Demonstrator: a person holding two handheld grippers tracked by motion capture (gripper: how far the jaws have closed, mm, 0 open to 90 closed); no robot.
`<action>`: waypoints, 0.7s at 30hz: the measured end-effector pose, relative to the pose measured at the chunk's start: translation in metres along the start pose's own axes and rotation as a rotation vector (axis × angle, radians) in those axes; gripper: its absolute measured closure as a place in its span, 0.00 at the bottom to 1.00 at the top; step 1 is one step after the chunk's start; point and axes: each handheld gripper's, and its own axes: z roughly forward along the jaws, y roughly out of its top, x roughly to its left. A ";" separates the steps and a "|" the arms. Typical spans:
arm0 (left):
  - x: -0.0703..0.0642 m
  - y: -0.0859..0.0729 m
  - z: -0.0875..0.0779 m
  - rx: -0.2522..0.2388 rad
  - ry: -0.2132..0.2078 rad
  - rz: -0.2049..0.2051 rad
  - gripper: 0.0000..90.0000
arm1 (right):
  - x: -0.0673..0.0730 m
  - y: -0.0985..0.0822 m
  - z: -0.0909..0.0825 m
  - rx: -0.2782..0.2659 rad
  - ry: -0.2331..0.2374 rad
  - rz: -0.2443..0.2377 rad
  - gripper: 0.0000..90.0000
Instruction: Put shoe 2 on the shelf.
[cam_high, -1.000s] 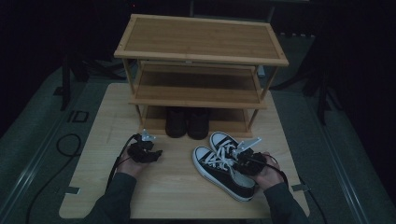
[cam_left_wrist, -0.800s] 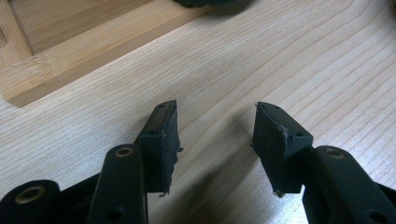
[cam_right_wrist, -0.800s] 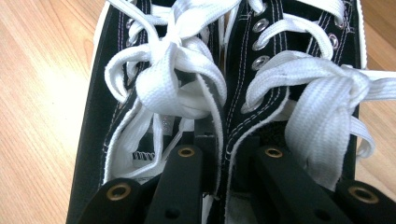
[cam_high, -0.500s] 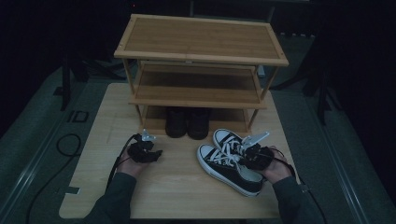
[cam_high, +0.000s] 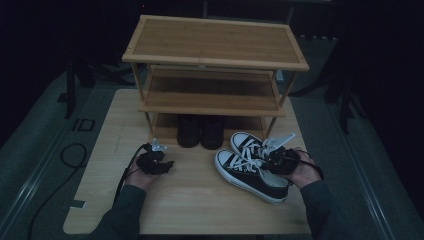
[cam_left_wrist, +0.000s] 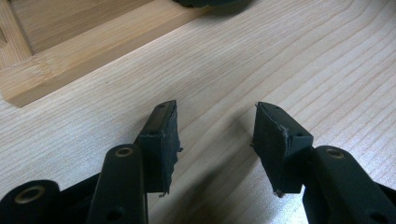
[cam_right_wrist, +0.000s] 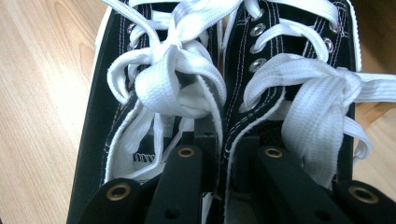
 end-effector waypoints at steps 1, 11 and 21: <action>0.000 0.000 0.000 0.000 0.000 0.000 0.56 | -0.001 0.001 -0.002 0.000 0.000 -0.008 0.94; 0.000 0.000 0.000 0.002 -0.001 0.002 0.56 | -0.008 0.016 -0.012 -0.014 0.037 -0.092 0.94; 0.000 0.000 0.000 0.002 0.000 0.001 0.56 | -0.009 0.025 -0.019 -0.028 0.070 -0.140 0.94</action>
